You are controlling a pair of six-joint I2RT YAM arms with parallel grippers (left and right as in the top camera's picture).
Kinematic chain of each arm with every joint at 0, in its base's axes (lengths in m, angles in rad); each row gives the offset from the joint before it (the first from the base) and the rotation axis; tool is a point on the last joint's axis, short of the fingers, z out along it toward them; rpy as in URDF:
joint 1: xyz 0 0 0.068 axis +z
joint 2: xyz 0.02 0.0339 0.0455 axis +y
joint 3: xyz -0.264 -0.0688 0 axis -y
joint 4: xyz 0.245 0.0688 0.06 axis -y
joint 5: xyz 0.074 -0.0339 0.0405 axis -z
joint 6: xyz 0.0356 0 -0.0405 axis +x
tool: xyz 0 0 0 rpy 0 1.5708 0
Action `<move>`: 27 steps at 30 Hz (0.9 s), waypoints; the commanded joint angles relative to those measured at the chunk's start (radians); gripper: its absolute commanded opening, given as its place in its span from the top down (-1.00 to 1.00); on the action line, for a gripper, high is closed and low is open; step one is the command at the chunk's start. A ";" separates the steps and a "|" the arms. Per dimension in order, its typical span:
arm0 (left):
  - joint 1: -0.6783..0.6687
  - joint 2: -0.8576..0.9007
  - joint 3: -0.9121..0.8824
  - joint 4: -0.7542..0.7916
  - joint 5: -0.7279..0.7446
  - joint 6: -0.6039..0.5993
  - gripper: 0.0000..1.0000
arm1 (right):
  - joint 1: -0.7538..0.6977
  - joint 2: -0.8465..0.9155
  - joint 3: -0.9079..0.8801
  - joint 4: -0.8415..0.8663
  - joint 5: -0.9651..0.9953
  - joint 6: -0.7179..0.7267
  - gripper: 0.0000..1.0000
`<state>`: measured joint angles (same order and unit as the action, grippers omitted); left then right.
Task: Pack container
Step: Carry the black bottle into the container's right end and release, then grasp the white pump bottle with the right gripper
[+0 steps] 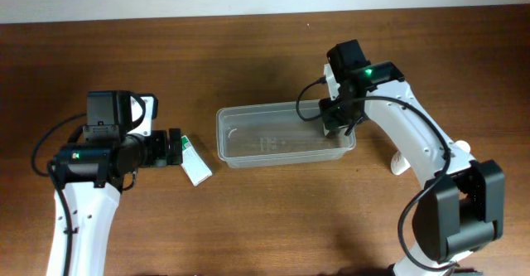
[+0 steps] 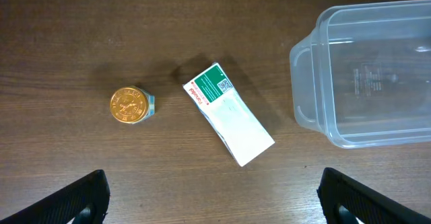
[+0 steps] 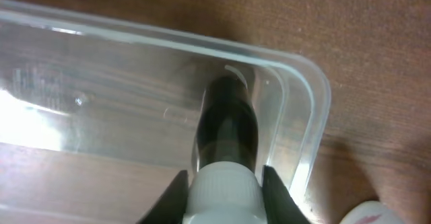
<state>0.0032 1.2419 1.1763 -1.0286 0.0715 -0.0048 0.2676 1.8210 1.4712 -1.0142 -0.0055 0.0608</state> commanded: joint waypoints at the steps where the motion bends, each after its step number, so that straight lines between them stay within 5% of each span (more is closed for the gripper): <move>1: 0.006 0.005 0.019 0.002 0.011 -0.003 -0.99 | 0.006 0.003 -0.001 0.006 0.018 0.003 0.16; 13: 0.006 0.005 0.019 0.002 0.011 -0.003 -0.99 | -0.003 -0.131 0.219 -0.181 0.143 0.085 -0.02; 17: 0.006 0.005 0.019 0.002 0.011 -0.003 -0.99 | -0.100 -0.267 0.287 -0.247 0.196 0.142 -0.29; 27: 0.006 0.005 0.019 0.003 0.011 -0.003 -0.99 | -0.440 -0.323 0.177 -0.420 0.001 0.088 -0.44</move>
<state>0.0032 1.2419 1.1763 -1.0286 0.0719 -0.0048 -0.1169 1.4612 1.7313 -1.4364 0.0898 0.1787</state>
